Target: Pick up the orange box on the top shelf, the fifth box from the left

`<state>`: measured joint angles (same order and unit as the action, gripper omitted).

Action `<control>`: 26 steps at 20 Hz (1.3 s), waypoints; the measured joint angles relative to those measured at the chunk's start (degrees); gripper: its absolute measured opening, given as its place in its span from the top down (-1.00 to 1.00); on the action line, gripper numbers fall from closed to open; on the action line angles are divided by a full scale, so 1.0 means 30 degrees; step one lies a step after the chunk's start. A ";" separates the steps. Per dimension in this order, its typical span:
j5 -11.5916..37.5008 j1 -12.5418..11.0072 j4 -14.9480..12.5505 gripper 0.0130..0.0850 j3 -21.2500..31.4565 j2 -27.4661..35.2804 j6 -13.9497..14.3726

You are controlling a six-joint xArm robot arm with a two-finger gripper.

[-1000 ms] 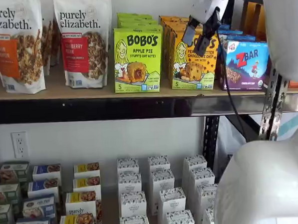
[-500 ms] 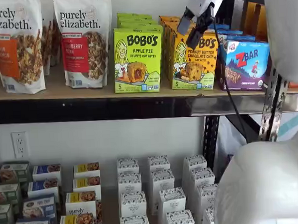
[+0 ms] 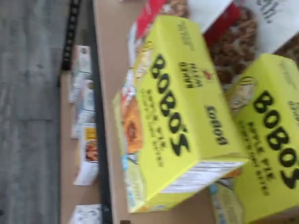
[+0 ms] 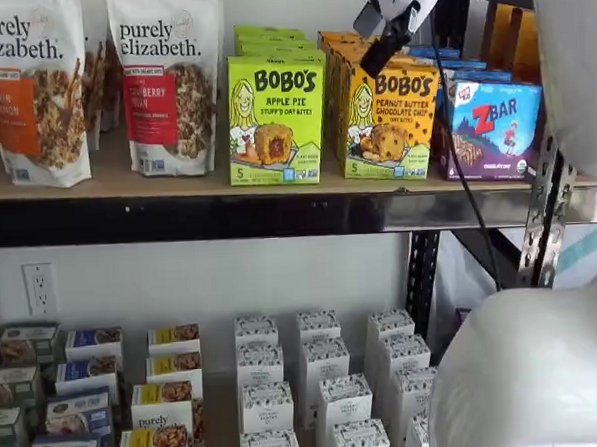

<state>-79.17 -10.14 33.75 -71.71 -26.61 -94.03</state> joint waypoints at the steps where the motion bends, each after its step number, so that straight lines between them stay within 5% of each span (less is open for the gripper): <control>1: 0.0363 0.0041 -0.0106 -1.00 0.0045 0.0045 -0.0050; 16: 0.1877 0.0089 -0.2407 -1.00 -0.0407 0.1900 -0.1185; 26: -0.1046 -0.0569 -0.2765 -1.00 -0.2778 0.3938 -0.1584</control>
<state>-82.31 -11.85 25.46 -80.04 -14.80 -98.78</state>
